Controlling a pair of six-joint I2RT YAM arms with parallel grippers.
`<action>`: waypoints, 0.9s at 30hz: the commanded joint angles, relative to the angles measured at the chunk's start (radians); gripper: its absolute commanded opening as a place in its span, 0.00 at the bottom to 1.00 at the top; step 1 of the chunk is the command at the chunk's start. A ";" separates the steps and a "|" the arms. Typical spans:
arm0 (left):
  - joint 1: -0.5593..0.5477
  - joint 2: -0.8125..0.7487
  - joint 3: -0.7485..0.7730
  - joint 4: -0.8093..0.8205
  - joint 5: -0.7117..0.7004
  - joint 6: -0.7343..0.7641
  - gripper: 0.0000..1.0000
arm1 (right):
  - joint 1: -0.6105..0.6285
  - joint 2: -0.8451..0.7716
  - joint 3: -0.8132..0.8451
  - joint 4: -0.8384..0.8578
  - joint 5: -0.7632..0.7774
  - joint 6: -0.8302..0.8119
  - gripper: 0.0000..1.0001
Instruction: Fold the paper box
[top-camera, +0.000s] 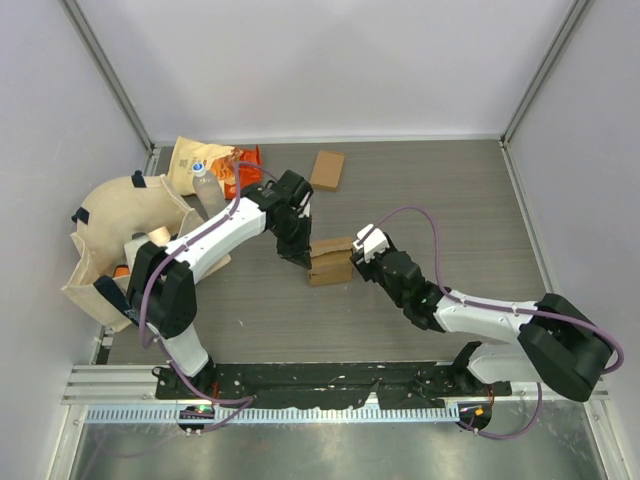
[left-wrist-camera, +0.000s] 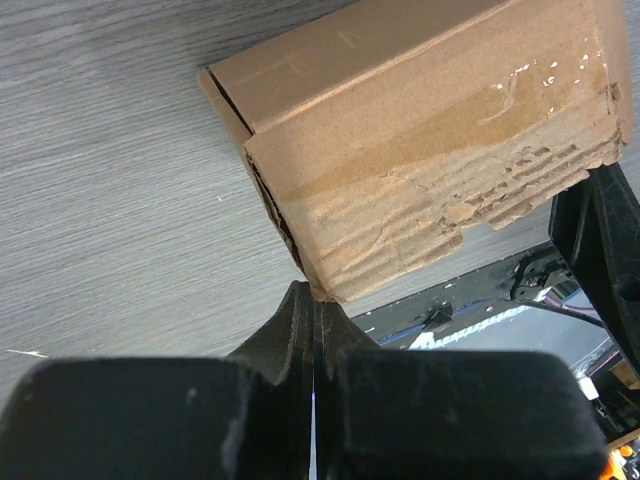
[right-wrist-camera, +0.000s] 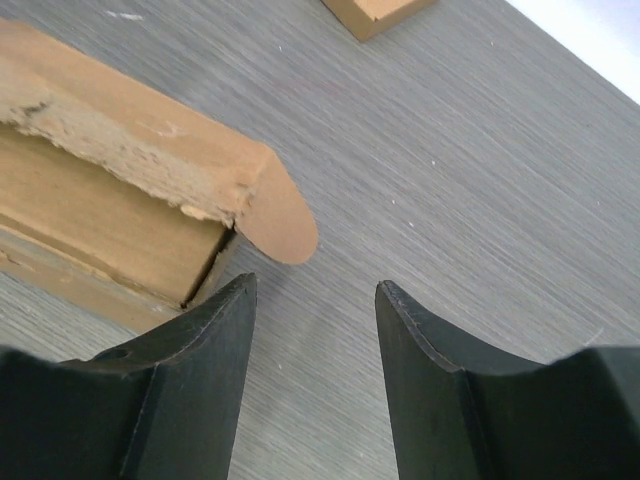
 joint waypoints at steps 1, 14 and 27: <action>0.002 -0.050 0.020 -0.011 -0.003 0.028 0.00 | -0.004 0.040 0.000 0.209 -0.024 -0.028 0.56; 0.003 -0.077 -0.055 0.046 -0.046 0.020 0.00 | -0.003 0.071 0.038 0.301 -0.046 -0.056 0.07; 0.003 -0.138 -0.130 0.137 -0.061 -0.029 0.20 | 0.008 -0.106 0.086 -0.025 -0.110 0.091 0.01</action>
